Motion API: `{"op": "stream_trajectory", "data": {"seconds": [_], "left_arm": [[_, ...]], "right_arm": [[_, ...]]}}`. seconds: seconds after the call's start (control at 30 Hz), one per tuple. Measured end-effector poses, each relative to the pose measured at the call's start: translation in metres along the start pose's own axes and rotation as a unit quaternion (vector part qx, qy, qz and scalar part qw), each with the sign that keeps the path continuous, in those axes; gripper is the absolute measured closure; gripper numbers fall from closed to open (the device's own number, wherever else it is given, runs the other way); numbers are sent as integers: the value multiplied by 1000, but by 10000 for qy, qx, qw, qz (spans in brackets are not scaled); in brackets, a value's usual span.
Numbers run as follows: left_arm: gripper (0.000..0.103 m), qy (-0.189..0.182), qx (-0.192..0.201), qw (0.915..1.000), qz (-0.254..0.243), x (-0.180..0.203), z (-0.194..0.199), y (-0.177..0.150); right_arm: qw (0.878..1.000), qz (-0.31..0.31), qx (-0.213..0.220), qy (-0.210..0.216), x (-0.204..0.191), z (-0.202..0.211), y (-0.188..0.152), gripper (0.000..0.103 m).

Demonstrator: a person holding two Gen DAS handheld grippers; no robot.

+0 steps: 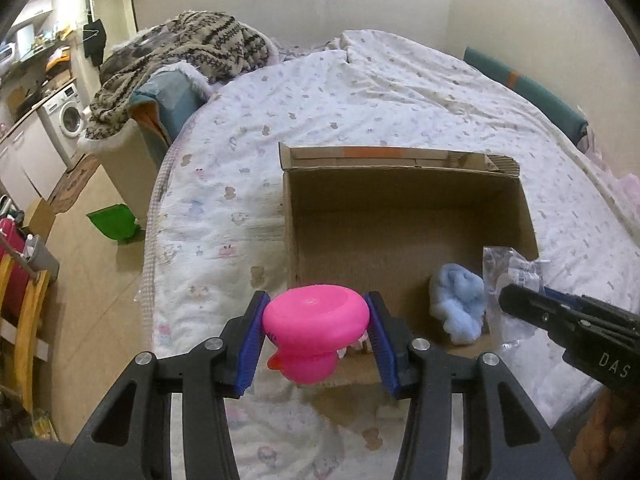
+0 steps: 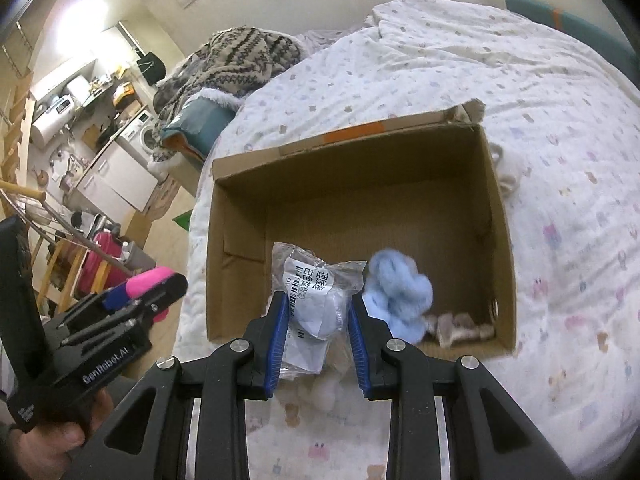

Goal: Organize soft objects
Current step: 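Carry the pink duck and plastic-wrapped item over the box with both tools, then open both tools to drop the duck and wrapped item into the box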

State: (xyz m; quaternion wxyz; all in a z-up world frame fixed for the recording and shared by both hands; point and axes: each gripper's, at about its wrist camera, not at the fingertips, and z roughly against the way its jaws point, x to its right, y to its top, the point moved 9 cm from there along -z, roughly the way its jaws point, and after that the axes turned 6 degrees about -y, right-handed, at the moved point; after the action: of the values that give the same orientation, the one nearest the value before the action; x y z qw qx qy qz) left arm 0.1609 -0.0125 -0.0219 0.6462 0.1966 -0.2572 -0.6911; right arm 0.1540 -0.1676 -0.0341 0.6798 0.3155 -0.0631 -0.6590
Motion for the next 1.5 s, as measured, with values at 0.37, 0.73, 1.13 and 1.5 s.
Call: {"op": "stream_trajectory", "data": {"seconds": [0.37,0.73,1.13,1.5], "left_arm": [[58,-43,-99,9999,60,-6,-49,-14],[58,-41,52,9999,-130,0,-55,-14],[58,-197,38,9982,-558,21,-58,-18],[58,-257,-96,9986,-462,21,-63,-25]], "right_arm": [[9999,-26,-160,-32,6,-41,-7,71],[9981,-196,-571,-153,21,-68,-27,71],[9974,-218,-681,-122,17,-75,-26,71],[9971,-263,-712,-101,18,-77,-26,71]]}}
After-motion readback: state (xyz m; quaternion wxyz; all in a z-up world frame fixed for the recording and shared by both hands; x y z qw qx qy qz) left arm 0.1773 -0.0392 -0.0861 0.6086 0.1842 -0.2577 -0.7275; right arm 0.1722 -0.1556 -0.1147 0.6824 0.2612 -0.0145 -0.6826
